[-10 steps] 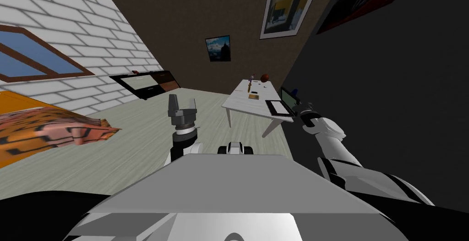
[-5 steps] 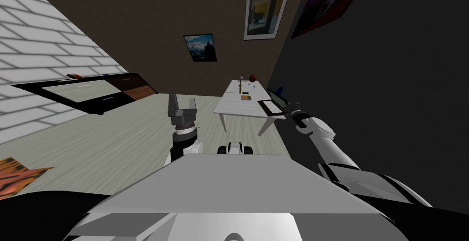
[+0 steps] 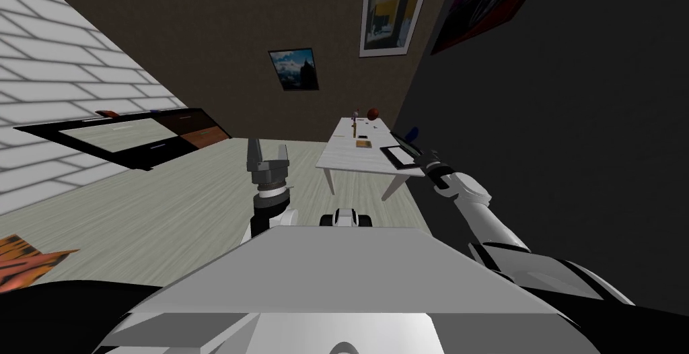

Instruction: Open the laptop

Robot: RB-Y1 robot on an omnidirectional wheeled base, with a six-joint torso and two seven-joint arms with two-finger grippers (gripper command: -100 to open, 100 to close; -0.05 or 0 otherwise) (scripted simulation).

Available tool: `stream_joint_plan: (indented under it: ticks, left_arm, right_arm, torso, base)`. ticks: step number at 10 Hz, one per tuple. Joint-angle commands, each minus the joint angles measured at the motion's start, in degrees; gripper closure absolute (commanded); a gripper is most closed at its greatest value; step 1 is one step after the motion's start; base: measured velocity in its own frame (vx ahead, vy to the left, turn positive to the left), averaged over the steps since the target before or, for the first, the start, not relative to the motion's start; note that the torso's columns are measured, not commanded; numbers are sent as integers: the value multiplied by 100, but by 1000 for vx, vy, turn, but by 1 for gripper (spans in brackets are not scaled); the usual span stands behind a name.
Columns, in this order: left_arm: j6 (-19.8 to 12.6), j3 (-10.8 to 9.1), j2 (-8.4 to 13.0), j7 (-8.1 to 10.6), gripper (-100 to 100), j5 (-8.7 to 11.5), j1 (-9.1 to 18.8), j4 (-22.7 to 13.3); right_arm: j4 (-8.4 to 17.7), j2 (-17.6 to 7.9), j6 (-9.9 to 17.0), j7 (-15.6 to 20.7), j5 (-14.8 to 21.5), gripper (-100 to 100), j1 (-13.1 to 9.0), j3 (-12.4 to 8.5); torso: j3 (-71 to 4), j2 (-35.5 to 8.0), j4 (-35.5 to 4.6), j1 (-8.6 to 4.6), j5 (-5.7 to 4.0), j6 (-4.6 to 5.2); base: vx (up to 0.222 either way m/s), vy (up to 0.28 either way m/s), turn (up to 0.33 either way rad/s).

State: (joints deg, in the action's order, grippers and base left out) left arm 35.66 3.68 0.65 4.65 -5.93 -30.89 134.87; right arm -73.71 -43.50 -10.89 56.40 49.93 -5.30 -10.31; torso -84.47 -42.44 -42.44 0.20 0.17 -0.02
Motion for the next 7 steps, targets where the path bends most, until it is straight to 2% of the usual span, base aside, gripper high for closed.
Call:
stream_joint_plan:
  ticks: [1, 4, 5, 7]
  left_arm:
    - [0, 0, 0, 0, 0, 0, 0, 0]
    - [0, 0, 0, 0, 0, 0, 0, 0]
    - [0, 0, 0, 0, 0, 0, 0, 0]
    - [0, -1, 1, 0, 0, 0, 0, 0]
  right_arm:
    - [-212, 18, 50, 342, 266, 100, 63, -2]
    - [-431, 30, 107, 701, 564, 100, 143, 20]
    - [-389, 30, 101, 601, 498, 100, 150, 32]
    - [-575, 235, 251, 988, 793, 100, 254, 98]
  torso:
    - [1, -1, 1, -6, -3, 1]
    - [-2, 4, 3, -8, -5, 2]
    - [-1, 1, 2, -10, -5, 1]
    - [2, -2, 3, -25, -13, 4]
  base:
    - [32, 60, 4]
    - [36, 60, 1]
    - [14, 22, 6]
    - [13, 2, 14]
